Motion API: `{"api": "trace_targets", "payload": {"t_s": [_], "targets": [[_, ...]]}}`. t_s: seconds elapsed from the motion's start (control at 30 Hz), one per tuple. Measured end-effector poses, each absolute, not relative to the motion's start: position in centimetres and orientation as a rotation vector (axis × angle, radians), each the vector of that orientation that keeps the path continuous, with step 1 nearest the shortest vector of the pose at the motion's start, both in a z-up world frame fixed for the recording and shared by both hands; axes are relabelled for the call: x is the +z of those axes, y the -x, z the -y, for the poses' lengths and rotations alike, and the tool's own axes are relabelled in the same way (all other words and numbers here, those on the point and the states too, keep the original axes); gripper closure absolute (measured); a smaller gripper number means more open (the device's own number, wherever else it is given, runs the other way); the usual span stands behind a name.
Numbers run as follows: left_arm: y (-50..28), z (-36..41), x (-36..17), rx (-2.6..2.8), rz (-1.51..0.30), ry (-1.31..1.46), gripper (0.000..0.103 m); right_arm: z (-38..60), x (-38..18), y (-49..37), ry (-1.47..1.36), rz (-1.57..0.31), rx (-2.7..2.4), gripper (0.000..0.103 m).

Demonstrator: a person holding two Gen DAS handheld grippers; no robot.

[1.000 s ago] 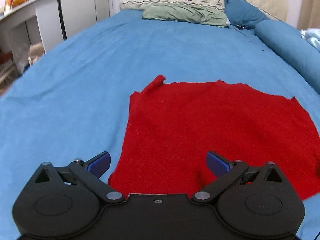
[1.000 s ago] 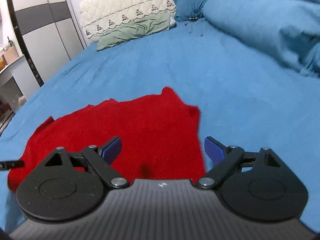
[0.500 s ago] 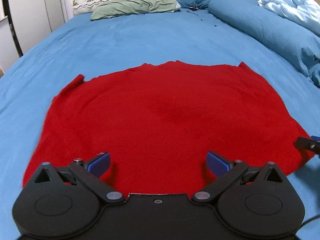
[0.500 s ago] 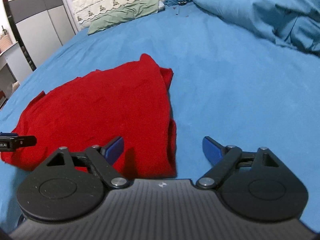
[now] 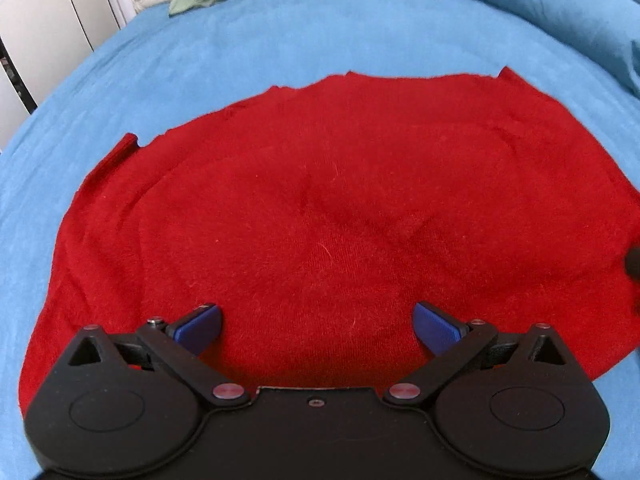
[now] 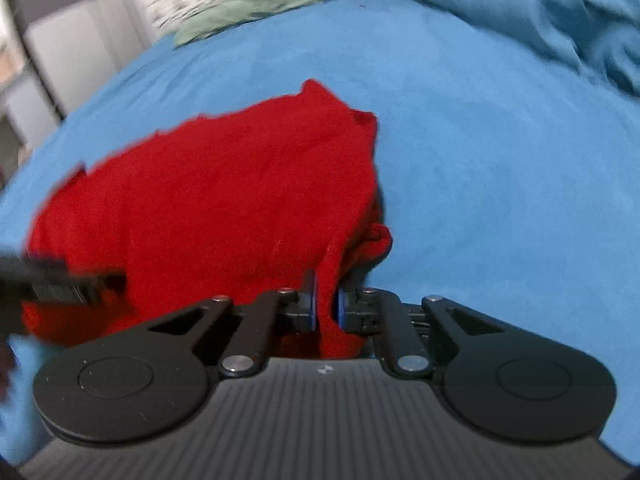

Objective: Fold small clothes

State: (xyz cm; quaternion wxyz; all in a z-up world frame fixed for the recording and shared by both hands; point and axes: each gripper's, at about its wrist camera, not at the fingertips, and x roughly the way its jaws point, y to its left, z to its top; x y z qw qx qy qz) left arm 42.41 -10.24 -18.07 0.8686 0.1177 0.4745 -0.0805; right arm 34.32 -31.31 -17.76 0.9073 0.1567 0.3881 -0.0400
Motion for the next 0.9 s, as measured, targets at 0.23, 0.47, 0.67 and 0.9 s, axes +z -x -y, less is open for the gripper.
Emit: {"api": "trace_targets", "payload": {"t_s": [0.23, 0.47, 0.67, 0.9], "targets": [[-41.7, 4.6, -15.0, -0.252, -0.982, -0.130, 0.000, 28.3, -8.9, -37.7, -0.577, -0.649, 0.083, 0.079], [-36.1, -8.4, -13.5, -0.177, -0.920, -0.058, 0.000, 10.6, -6.2, -43.8, -0.360, -0.692, 0.636, 0.079], [-32.6, -14.1, -16.9, -0.139, -0.973, -0.042, 0.000, -1.1, -16.0, -45.2, -0.093, -0.966, 0.688, 0.079], [-31.9, -15.0, -16.1, -0.169, -0.909, 0.037, 0.000, 0.3, -14.0, -43.9, -0.120, -0.897, 0.711, 0.023]]}}
